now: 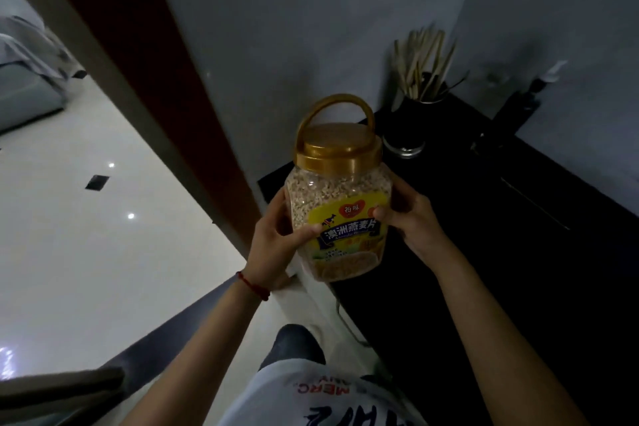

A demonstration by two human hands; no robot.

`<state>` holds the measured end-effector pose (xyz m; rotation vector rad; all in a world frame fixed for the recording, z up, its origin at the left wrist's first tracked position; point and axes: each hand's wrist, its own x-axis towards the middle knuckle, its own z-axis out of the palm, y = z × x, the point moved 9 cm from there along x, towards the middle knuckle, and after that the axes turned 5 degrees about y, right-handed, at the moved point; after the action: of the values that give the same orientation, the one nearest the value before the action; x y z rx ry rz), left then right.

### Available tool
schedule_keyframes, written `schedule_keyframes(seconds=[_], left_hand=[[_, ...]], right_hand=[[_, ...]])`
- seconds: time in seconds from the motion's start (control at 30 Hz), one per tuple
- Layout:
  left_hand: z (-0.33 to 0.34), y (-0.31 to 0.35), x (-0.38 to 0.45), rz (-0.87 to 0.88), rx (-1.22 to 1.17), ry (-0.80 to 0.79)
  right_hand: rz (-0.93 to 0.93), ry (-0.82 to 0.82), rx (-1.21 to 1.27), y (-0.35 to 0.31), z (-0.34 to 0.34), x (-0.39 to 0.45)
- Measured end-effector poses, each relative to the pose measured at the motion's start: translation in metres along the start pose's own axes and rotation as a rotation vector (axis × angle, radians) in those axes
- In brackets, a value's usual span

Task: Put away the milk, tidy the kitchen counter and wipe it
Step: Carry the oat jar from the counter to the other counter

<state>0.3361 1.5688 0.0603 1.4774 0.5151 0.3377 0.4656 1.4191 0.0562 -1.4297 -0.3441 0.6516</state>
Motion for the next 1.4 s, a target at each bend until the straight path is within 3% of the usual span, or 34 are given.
schedule_keyframes(seconds=[0.3,0.57,0.9,1.17,1.4], left_hand=[[-0.007,-0.025,0.056,-0.021,0.107,-0.027],[-0.016,-0.049,0.069,-0.002,0.320,0.119],[-0.027,-0.044,0.089,-0.041,0.351,0.392],[-0.021,-0.054,0.088,-0.093,0.264,0.415],[-0.024,-0.055,0.078,-0.095,0.357,0.369]], right_hand=[[0.049,-0.058,-0.033,0.014,0.005,0.057],[0.073,0.063,-0.100,0.048,-0.007,0.072],[0.015,0.130,-0.290,0.058,-0.010,0.115],[0.018,0.085,-0.347,0.057,-0.011,0.119],[-0.001,0.220,-0.307,0.060,-0.018,0.089]])
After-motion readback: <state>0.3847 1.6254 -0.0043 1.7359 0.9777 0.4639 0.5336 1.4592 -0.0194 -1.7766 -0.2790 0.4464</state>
